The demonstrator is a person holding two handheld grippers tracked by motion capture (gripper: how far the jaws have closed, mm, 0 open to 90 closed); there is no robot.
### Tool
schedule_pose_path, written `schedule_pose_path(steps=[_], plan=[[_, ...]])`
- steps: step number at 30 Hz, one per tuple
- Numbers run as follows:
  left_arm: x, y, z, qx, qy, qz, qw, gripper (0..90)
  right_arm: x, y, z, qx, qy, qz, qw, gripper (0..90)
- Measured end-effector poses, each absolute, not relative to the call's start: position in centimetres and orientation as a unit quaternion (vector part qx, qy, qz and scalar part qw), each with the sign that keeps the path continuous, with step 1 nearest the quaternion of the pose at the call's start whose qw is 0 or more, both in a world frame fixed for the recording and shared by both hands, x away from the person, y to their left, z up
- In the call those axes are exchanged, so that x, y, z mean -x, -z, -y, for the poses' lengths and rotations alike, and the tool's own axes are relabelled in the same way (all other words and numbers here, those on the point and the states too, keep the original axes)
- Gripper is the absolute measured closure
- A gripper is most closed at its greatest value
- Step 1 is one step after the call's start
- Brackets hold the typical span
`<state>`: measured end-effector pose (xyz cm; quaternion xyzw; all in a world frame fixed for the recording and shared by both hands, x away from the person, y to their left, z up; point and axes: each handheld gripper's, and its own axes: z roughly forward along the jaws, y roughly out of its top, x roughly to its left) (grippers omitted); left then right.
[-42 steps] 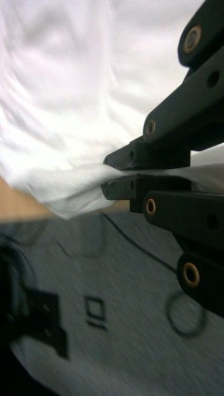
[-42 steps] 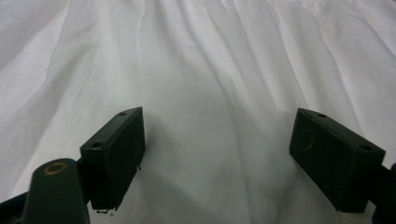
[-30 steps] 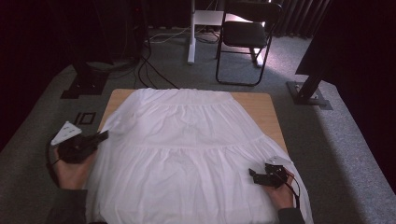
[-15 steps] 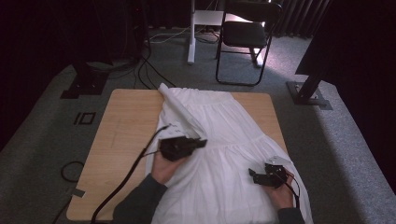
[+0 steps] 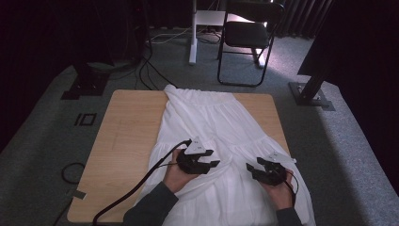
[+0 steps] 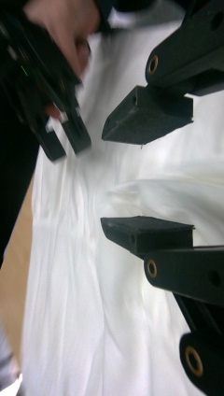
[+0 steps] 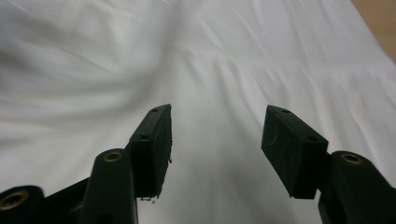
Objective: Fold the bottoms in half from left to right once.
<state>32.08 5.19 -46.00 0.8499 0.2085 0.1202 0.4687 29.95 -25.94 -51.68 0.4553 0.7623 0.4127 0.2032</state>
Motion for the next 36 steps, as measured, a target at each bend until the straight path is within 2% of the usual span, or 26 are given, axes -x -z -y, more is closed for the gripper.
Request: schedule_pose_path(steps=[4,9,13,19,22,24,26,27,28,29,34,36], plan=[[-31.2,44.8,-8.1,-0.846,-0.191,-0.218,0.448,48.8,-31.0,49.9,22.9,-0.424,-0.413,-0.779,0.206,38.6],[-31.1,45.0,-13.4,-0.822,-0.225,-0.279,0.442,48.4,-33.9,49.7,20.1,-0.431,-0.402,-0.786,0.184,38.7],[-31.5,47.6,-17.7,-0.815,-0.223,-0.343,0.409,46.5,-35.5,51.0,18.8,-0.444,-0.381,-0.795,0.16,39.2],[-31.8,51.8,-21.2,-0.811,-0.209,-0.41,0.36,42.1,-35.5,52.5,18.4,-0.456,-0.372,-0.799,0.127,41.4],[-32.2,53.2,-22.1,-0.805,-0.179,-0.434,0.363,41.8,-35.5,53.1,18.0,-0.454,-0.356,-0.808,0.12,48.7],[-32.5,53.9,-22.2,-0.806,-0.161,-0.438,0.364,42.9,-35.5,53.2,17.9,-0.449,-0.355,-0.813,0.108,69.6],[-32.7,54.6,-22.1,-0.812,-0.137,-0.435,0.365,48.2,-35.3,53.0,17.8,-0.438,-0.363,-0.815,0.108,86.0],[-32.8,54.8,-22.0,-0.819,-0.133,-0.426,0.359,59.0,-35.2,52.7,17.8,-0.433,-0.366,-0.816,0.113,87.1],[-32.7,54.9,-22.0,-0.824,-0.133,-0.419,0.358,77.4,-35.0,52.3,17.7,-0.427,-0.37,-0.817,0.119,87.5],[-32.7,54.6,-22.0,-0.822,-0.136,-0.422,0.357,88.0,-34.8,51.8,17.6,-0.421,-0.372,-0.818,0.126,87.6],[-31.6,50.7,-23.0,-0.805,-0.205,-0.421,0.366,89.0,-33.3,48.6,17.5,-0.392,-0.402,-0.813,0.157,87.7],[-31.2,49.1,-23.6,-0.804,-0.237,-0.418,0.35,89.1,-32.8,47.6,17.2,-0.38,-0.41,-0.813,0.166,87.7]])
